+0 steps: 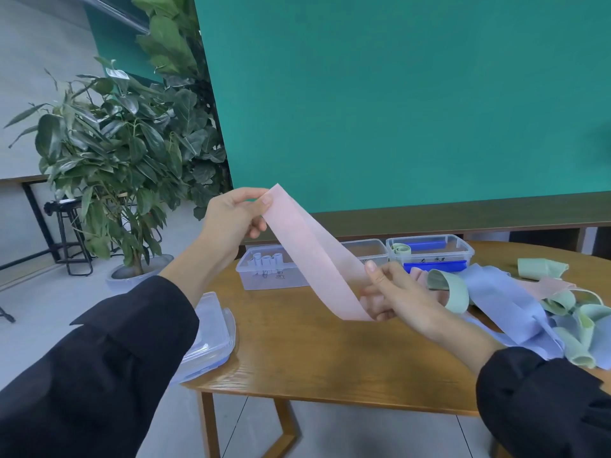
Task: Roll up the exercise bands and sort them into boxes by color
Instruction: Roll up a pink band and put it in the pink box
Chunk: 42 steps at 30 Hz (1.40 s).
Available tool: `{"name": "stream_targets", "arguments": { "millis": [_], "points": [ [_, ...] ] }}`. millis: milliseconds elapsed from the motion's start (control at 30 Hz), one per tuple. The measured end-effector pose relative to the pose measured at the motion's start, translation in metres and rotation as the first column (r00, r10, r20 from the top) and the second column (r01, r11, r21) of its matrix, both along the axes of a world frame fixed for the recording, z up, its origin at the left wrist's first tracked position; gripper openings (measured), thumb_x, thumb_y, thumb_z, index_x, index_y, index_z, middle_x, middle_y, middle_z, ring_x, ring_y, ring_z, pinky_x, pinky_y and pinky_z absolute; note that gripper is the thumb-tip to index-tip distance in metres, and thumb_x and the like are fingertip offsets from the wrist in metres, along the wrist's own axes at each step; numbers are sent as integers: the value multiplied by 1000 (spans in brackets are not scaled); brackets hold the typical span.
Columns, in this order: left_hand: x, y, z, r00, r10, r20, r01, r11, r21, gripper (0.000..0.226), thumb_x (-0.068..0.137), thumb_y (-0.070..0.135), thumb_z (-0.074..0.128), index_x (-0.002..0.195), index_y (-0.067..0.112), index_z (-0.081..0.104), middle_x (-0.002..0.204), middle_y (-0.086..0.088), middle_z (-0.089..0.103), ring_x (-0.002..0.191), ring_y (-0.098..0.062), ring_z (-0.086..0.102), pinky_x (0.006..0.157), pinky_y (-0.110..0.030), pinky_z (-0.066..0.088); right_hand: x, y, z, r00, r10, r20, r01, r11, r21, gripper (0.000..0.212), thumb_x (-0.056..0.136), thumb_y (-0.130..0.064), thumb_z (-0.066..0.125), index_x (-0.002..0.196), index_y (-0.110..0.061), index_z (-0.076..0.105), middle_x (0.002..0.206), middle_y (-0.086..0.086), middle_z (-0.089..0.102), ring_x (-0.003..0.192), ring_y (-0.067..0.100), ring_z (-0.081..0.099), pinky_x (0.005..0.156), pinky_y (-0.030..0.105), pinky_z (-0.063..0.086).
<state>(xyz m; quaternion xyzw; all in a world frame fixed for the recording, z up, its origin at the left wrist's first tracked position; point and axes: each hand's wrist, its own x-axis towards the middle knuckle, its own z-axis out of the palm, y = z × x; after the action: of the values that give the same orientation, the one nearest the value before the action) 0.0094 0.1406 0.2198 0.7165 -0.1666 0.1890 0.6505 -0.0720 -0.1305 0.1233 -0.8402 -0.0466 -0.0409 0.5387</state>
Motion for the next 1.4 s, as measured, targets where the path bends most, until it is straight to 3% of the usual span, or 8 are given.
{"name": "stream_targets", "arguments": {
  "millis": [133, 267, 567, 800, 933, 1133, 1267, 1400],
  "points": [
    [2, -2, 3, 997, -65, -30, 66, 997, 32, 19, 94, 14, 71, 110, 5, 75, 98, -19, 74, 64, -19, 60, 52, -25, 44, 24, -2, -12, 996, 52, -74, -35, 976, 214, 55, 96, -59, 48, 130, -16, 51, 107, 7, 76, 77, 30, 76, 63, 34, 60],
    [9, -8, 6, 998, -57, -24, 58, 997, 52, 18, 91, 16, 75, 105, 4, 77, 94, -16, 75, 67, -20, 63, 50, -24, 43, 49, -9, -21, 993, 43, -107, -5, 942, 335, 55, 95, -54, 55, 132, -13, 49, 110, 12, 74, 84, 32, 76, 73, 43, 61],
    [47, -32, 13, 998, 40, 51, -55, 932, 358, 8, 89, 19, 78, 94, 13, 79, 83, -9, 78, 74, -17, 74, 50, -22, 51, 94, 3, -25, 972, 118, -204, -55, 955, 292, 63, 95, -65, 46, 136, -18, 51, 118, 12, 69, 93, 29, 75, 87, 49, 61],
    [76, -51, 19, 989, 119, 92, -140, 956, 259, 6, 89, 18, 77, 90, 12, 78, 82, -5, 78, 80, -22, 76, 63, -28, 60, 109, 8, -18, 941, 111, -320, 1, 944, 331, 72, 95, -70, 36, 139, -14, 46, 114, 18, 70, 91, 31, 76, 88, 51, 60],
    [76, -57, 13, 991, 65, 120, -91, 969, 231, 5, 89, 16, 76, 90, 12, 79, 83, -4, 78, 83, -23, 75, 81, -38, 63, 108, 7, -12, 808, 342, -479, 60, 762, 645, 95, 91, -77, 36, 156, -11, 20, 124, 33, 63, 102, 43, 71, 89, 50, 59],
    [41, -59, -7, 981, -192, 1, 185, 947, 262, 6, 89, 10, 77, 92, 5, 77, 84, -18, 76, 80, -27, 73, 68, -33, 57, 127, 10, -9, 748, 542, -383, 193, 373, 907, 117, 84, -87, 33, 140, 16, 35, 127, 43, 56, 114, 53, 62, 92, 58, 56],
    [19, -52, -23, 949, -296, -104, 313, 874, 371, 10, 88, 11, 77, 93, 2, 78, 75, -19, 74, 65, -21, 68, 57, -26, 52, 147, 17, -19, 755, 528, -389, 248, 320, 914, 118, 85, -87, 33, 144, 15, 28, 128, 45, 53, 116, 56, 60, 98, 58, 52],
    [9, -42, -37, 935, -316, -159, 354, 839, 414, 11, 88, 10, 76, 94, 0, 78, 72, -9, 75, 59, -16, 66, 54, -26, 50, 165, 26, -28, 824, 413, -388, 266, 323, 908, 99, 90, -80, 37, 154, -5, 20, 123, 37, 62, 114, 48, 64, 100, 53, 52]
  ]
}}
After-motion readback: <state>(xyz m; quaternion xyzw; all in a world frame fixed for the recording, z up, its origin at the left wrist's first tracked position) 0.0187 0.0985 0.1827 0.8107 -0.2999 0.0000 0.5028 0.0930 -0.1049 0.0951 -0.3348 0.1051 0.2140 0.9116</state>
